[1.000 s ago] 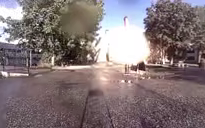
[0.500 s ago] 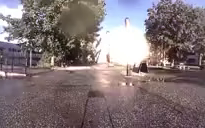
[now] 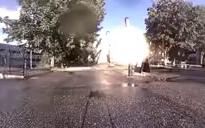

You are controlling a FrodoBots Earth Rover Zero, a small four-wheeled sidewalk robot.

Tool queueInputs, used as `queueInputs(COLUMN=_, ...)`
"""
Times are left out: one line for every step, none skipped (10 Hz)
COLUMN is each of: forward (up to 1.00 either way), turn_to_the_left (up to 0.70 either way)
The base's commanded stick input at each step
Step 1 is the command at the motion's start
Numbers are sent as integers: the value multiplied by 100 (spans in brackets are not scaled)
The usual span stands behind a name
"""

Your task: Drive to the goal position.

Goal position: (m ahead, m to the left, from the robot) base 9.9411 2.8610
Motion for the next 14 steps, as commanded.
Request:
queueInputs(forward=50, turn_to_the_left=0)
queueInputs(forward=50, turn_to_the_left=0)
queueInputs(forward=50, turn_to_the_left=0)
queueInputs(forward=50, turn_to_the_left=0)
queueInputs(forward=50, turn_to_the_left=0)
queueInputs(forward=50, turn_to_the_left=0)
queueInputs(forward=50, turn_to_the_left=0)
queueInputs(forward=50, turn_to_the_left=0)
queueInputs(forward=50, turn_to_the_left=0)
queueInputs(forward=50, turn_to_the_left=0)
queueInputs(forward=50, turn_to_the_left=0)
queueInputs(forward=50, turn_to_the_left=0)
queueInputs(forward=50, turn_to_the_left=0)
queueInputs(forward=50, turn_to_the_left=0)
